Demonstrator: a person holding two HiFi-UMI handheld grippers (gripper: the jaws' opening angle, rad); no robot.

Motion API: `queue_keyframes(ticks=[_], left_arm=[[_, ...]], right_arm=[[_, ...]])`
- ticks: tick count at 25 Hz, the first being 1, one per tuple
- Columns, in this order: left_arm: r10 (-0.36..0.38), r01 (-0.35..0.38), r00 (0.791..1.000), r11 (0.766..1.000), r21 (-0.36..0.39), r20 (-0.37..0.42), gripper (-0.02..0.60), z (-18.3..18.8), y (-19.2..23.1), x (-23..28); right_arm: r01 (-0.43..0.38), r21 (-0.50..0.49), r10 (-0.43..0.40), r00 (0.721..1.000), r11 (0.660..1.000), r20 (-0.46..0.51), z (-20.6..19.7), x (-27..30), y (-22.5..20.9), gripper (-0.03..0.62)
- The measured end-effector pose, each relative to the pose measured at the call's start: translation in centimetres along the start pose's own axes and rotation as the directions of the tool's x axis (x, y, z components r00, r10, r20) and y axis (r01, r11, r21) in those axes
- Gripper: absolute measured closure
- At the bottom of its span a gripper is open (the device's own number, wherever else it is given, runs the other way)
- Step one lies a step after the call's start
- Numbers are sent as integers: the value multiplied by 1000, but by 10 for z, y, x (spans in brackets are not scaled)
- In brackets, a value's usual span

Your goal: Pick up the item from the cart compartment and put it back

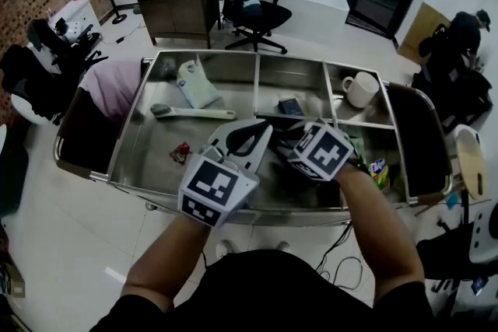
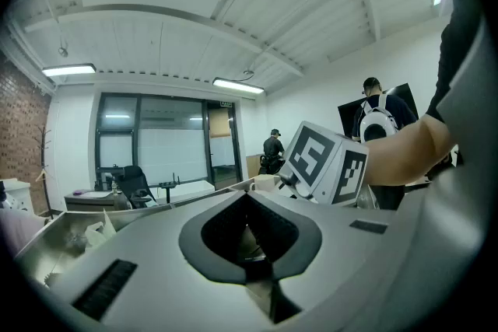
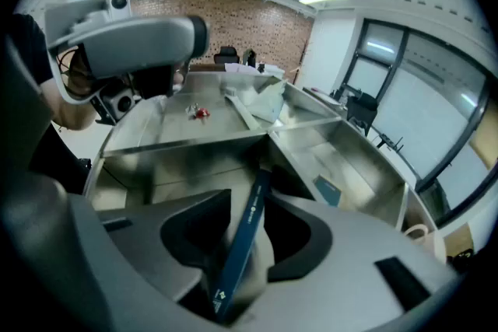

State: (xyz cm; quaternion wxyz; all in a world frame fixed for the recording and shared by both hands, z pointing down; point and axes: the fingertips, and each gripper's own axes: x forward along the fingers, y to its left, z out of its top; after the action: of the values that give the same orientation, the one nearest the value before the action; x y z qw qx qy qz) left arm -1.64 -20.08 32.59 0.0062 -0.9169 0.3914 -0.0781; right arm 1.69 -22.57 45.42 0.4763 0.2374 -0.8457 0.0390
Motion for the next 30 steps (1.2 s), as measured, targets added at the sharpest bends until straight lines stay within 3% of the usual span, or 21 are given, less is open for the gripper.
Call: queue_keyframes(ticks=[6, 11, 16, 22, 26, 30], left_arm=[[-8, 8, 1000, 1000, -10, -23, 583, -7, 7, 9], [-16, 16, 1000, 1000, -18, -24, 583, -10, 6, 11], [-12, 12, 1000, 1000, -25, -5, 583, -7, 7, 9], [-1, 1, 1000, 1000, -27, 14, 583, -1, 8, 1], [11, -10, 1000, 1000, -26, 28, 583, 5, 7, -4], [15, -14, 999, 999, -31, 50, 583, 14, 4, -11]], right_arm=[[-6, 20, 8, 993, 1000, -118, -16, 24, -5, 437], [-37, 33, 41, 989, 999, -141, -21, 33, 1, 462], [-16, 73, 14, 1000, 997, 19, 3, 11, -3, 484], [0, 184, -32, 985, 983, 170, 15, -23, -18, 487], [-1, 277, -91, 943, 961, 319, 25, -59, -30, 487], [-14, 335, -167, 847, 942, 505, 40, -107, -33, 489]])
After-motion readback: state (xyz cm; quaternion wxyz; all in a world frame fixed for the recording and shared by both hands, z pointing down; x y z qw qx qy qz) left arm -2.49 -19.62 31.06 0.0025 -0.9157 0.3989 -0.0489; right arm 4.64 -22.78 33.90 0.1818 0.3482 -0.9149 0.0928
